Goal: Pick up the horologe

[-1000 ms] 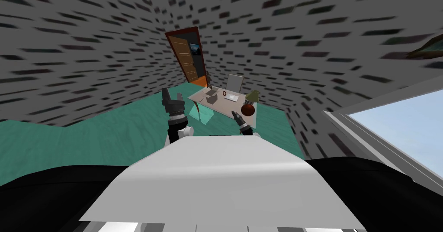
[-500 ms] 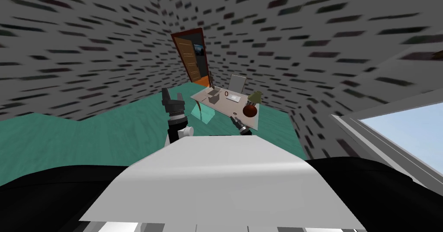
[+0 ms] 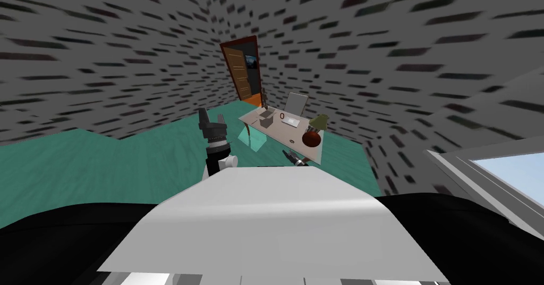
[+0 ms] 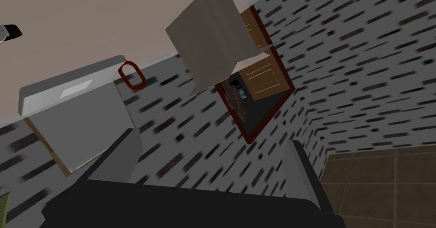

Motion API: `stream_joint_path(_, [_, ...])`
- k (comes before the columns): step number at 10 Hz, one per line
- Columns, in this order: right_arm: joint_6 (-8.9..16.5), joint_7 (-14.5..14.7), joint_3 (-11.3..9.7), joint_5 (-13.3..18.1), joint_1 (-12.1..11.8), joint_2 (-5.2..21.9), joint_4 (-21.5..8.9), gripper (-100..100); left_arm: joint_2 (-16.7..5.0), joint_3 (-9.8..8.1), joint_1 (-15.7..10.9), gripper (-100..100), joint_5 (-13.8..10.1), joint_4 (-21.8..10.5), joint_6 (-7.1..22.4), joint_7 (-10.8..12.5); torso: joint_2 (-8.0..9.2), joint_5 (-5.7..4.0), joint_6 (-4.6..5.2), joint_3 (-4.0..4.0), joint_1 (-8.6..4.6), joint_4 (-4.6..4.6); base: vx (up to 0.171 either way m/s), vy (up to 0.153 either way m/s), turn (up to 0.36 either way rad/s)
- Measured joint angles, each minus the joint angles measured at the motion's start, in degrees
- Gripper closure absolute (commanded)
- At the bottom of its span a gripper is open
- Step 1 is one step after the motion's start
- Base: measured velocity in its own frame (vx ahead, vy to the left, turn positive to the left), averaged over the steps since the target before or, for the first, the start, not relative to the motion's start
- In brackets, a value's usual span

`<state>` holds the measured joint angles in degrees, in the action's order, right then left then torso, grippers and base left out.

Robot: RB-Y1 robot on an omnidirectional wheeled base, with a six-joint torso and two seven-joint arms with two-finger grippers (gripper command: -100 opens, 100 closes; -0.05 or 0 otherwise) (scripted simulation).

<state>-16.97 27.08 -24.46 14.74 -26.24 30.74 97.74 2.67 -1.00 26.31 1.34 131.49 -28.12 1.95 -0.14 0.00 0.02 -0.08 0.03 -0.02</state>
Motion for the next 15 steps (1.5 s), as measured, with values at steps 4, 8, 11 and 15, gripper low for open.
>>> stream_joint_path(4, [-0.4,3.3,-2.2,0.9,1.0,3.1,-8.0,-100,0.0,0.00,0.0,0,0.0,0.0,0.0,0.0,-0.07,0.01,-0.04,-0.03,0.00,-0.01,0.042,0.017,0.159])
stream_joint_path(8, [1.9,7.8,-5.9,2.3,2.3,7.1,-15.8,-100,0.0,0.00,0.0,0,0.0,0.0,0.0,0.0,-0.25,0.01,0.02,-0.14,-0.01,-0.05,0.091,0.018,0.218])
stream_joint_path(11, [2.4,11.4,-7.9,3.2,2.3,9.6,-21.0,-100,0.0,0.00,0.0,0,0.0,0.0,0.0,0.0,-0.20,0.01,-0.02,-0.11,-0.01,-0.04,0.080,0.003,0.146])
stream_joint_path(15, [3.7,15.7,-10.6,4.3,2.7,11.9,-27.5,-100,0.0,0.00,0.0,0,0.0,0.0,0.0,0.0,-0.23,0.01,0.00,-0.13,-0.03,-0.04,0.086,-0.006,0.156])
